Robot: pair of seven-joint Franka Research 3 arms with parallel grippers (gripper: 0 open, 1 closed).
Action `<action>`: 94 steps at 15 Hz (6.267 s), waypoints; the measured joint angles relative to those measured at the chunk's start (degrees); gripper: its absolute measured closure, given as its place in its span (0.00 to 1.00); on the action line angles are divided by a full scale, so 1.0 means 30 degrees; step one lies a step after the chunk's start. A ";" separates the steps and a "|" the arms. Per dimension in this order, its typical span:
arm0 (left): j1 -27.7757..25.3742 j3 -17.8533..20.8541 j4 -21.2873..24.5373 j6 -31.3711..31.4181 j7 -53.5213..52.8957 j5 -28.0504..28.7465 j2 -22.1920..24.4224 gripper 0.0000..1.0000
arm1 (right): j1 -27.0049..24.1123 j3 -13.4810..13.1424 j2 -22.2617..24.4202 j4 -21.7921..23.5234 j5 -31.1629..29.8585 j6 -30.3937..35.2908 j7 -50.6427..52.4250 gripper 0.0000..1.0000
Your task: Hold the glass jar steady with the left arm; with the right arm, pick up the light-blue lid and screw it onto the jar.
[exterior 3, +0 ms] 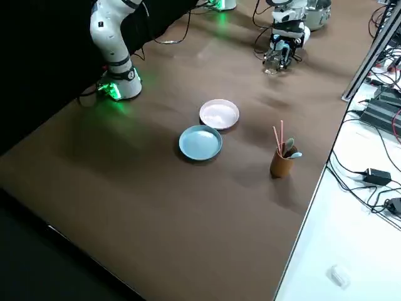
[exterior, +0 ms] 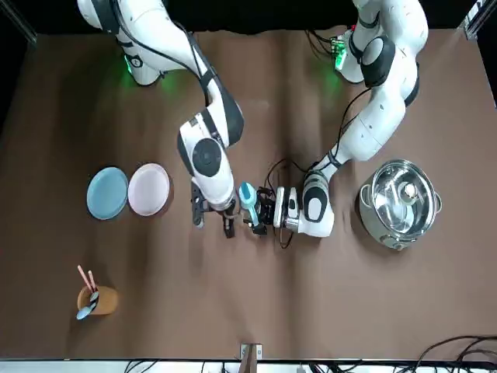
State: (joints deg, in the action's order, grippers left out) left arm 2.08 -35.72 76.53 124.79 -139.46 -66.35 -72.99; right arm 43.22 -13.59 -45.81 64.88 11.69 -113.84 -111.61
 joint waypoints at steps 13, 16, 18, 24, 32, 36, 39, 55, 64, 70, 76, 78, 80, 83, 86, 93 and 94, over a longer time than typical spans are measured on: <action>-0.0011 0.0008 -0.0151 0.0004 -0.0225 0.1262 0.0591 0.07 | -0.6951 -0.0022 0.2499 -0.0176 0.1743 0.3745 1.3521 0.00; -0.0023 0.0017 -0.0156 0.0003 -0.0225 0.1445 0.0789 0.00 | -0.8872 -0.0005 0.3078 -0.0236 0.2532 0.4874 1.7829 0.00; -0.0033 0.0025 -0.0159 0.0006 -0.0225 0.1454 0.0825 0.00 | -0.9778 0.0006 0.3730 -0.0254 0.2665 0.5442 2.0771 0.00; -0.0041 0.0039 -0.0159 0.0006 -0.0384 0.1472 0.0825 0.00 | -1.1200 -0.0017 0.5037 -0.0243 0.2653 0.7243 2.7460 0.00; -0.0712 0.0140 0.0046 0.1657 -0.0385 0.1472 0.0822 0.00 | -1.1658 -0.0034 0.6807 -0.0299 0.1629 0.7896 3.1433 0.00; -0.0717 0.0184 0.0052 0.1900 -0.0390 0.1472 0.0823 0.00 | -1.2345 -0.0022 0.7371 -0.0294 0.1573 0.8381 3.4213 0.00; -0.0926 0.0229 0.0032 0.1972 -0.0403 0.1473 0.0826 0.00 | -1.3967 0.0712 0.8087 -0.0291 0.1350 0.9513 3.5934 0.00; -0.3243 0.1805 0.2498 0.1866 0.2235 0.1605 0.6814 0.00 | -1.4749 0.3849 1.3292 0.5863 -0.2208 0.7369 3.5944 0.00; -0.3220 0.1973 0.5007 0.1883 1.8789 0.3342 1.1342 0.00 | -1.4756 0.3830 1.4370 0.6777 -0.2225 0.6808 3.5965 0.00; -0.3979 0.2285 0.7176 0.1505 2.3541 0.6770 1.5501 0.00 | -1.4843 0.3792 1.4369 0.6788 -0.2225 0.7060 3.5622 0.00; -0.7102 0.2416 1.0128 0.0008 2.3924 1.2604 2.1216 0.00 | -1.4837 0.3902 1.4334 0.6797 -0.2226 0.7062 3.5590 0.00; -0.7937 0.2482 1.0303 -0.1384 2.4150 1.4630 2.2426 0.00 | -1.4838 0.3900 1.4270 0.6800 -0.2226 0.7058 3.5557 0.00; -0.8355 0.2514 1.0310 -0.2541 2.5373 1.6538 2.3083 0.00 | -1.4837 0.3926 1.4163 0.6802 -0.2225 0.7058 3.5557 0.00; -0.8448 0.2514 0.9737 -0.4422 2.8477 1.9054 2.3597 0.00 | -1.4830 0.4013 1.4047 0.6803 -0.2225 0.7056 3.5557 0.00; -0.8409 0.2468 0.7674 -0.7314 3.1576 2.0834 2.3687 0.00 | -1.4809 0.4095 1.4032 0.6795 -0.2213 0.7036 3.5556 0.00; -0.6215 0.2381 0.2013 -1.2999 3.8888 2.3922 2.1610 0.00 | -1.4890 0.4026 1.3989 0.7789 -0.2305 0.7596 3.5574 0.00; -0.5901 0.2376 0.1436 -1.3335 3.9859 2.4118 2.1134 0.00 | -1.4978 0.3998 1.3952 0.8052 -0.2324 0.7534 3.5707 0.00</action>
State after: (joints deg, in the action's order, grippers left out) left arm -15.62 -28.59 80.84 84.78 -19.89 6.01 -9.59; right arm -1.72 -1.59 -3.95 89.04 4.72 -91.24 -4.49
